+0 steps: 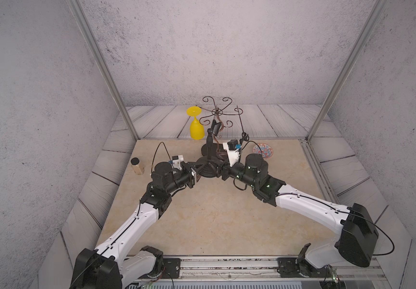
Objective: Assemble a microphone stand
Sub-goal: Screw the microphone stand pole into the microphone stand base.
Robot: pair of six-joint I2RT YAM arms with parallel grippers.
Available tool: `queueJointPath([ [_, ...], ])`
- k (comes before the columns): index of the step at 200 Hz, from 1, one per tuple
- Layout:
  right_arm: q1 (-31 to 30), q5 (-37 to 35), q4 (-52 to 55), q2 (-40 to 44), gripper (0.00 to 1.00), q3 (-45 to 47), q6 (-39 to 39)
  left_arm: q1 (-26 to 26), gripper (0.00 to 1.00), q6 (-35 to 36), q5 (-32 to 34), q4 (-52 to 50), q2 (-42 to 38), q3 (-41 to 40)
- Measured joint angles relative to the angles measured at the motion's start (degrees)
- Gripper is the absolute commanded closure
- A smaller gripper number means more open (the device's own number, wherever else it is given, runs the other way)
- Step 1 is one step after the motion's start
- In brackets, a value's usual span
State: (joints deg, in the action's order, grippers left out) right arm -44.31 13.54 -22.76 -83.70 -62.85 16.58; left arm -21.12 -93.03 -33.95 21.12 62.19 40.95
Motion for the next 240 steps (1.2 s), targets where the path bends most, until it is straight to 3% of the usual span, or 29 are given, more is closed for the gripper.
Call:
queueJointPath([
  [24,5.6,14.1,-0.7,-0.5,0.37,-0.7,0.3,0.0,1.00,-0.6,-0.2,0.6,-0.4,0.0],
  [61,7.3,29.8,0.3,-3.8,0.39,-7.0,-1.4,0.0,1.00,-1.3,-0.6,1.1,-0.8,0.0],
  [93,7.8,36.3,5.3,-7.0,0.41,-12.6,-4.8,0.0,1.00,-2.0,-1.0,1.4,-0.8,0.0],
  [131,8.0,38.0,9.0,-10.3,0.51,-15.7,-7.3,0.0,1.00,-2.4,-1.3,1.4,-0.8,0.0],
  [186,7.9,36.3,9.4,-12.8,0.99,-17.2,-7.1,0.1,1.00,-3.3,-1.0,1.4,-0.8,0.0],
  [199,7.1,33.4,7.7,-12.4,1.00,-15.9,-6.2,0.1,1.00,-3.5,-0.4,1.3,-0.8,0.0],
  [220,3.9,21.7,4.2,-9.8,1.00,-10.8,-3.0,0.2,1.00,-3.4,0.5,-0.4,-0.5,0.0],
  [240,-1.7,2.6,0.9,-6.6,1.00,-5.1,1.5,0.3,1.00,-3.0,0.9,-1.9,-0.1,0.0],
])
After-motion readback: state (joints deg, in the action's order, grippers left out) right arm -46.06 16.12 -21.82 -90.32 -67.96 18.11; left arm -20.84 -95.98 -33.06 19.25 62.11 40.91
